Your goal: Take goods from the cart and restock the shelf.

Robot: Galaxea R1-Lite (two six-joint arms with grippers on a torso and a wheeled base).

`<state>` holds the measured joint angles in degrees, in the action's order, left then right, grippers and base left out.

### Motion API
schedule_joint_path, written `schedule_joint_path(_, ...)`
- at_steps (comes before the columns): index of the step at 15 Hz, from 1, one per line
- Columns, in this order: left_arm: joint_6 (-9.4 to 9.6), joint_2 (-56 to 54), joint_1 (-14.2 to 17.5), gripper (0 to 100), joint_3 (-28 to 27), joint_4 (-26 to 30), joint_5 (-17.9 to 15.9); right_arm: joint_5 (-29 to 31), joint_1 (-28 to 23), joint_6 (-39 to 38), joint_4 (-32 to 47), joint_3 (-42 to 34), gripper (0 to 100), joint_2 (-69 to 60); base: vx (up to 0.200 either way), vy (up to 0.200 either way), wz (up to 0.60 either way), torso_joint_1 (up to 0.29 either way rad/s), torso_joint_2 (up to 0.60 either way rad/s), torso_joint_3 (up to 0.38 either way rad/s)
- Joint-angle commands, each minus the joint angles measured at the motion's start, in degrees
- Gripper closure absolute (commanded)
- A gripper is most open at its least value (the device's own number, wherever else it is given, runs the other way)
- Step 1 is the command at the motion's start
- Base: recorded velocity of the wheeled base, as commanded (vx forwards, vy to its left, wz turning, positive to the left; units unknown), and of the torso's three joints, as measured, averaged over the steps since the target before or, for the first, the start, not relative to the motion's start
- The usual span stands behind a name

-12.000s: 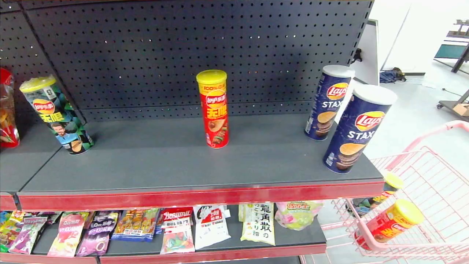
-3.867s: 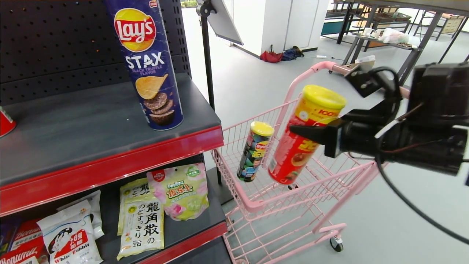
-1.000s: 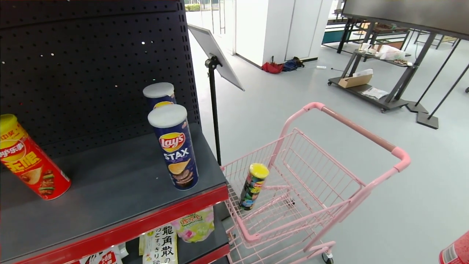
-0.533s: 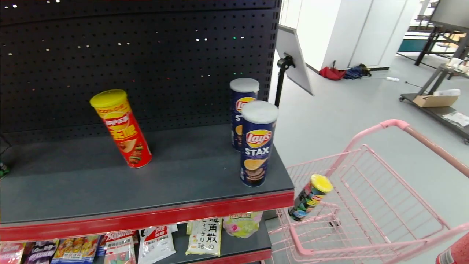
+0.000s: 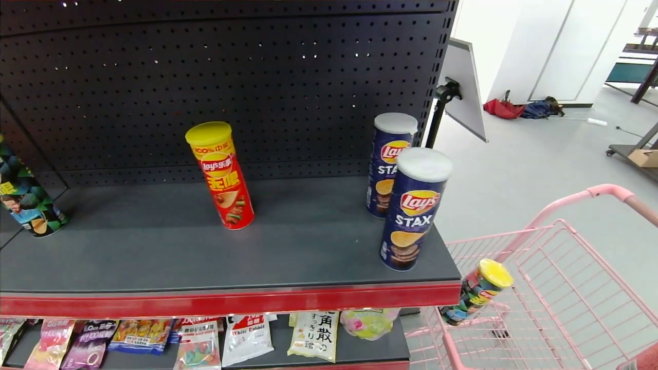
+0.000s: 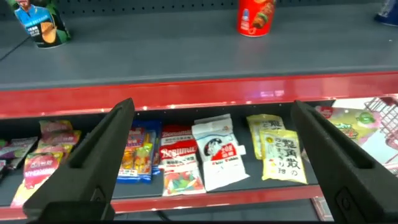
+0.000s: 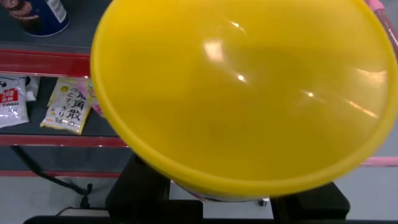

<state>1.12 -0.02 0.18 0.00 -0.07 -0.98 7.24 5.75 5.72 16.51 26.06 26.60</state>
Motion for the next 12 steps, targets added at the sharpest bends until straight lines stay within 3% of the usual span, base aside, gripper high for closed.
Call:
schedule_joint_path(1, 0.02, 0.0, 0.0, 0, 0.0, 0.0, 0.0, -0.1, 0.0, 0.0, 0.1, -0.7, 100, -2.6, 0.0, 0.2, 0.0, 0.017, 0.0, -0.007)
schedule_joint_path(12, -0.07, 0.0, -0.1, 0, 0.0, 0.0, 0.0, -0.2, 0.1, 0.0, -0.2, -1.1, 100, -2.8, 0.0, 0.2, 0.0, 0.001, 0.0, 0.004)
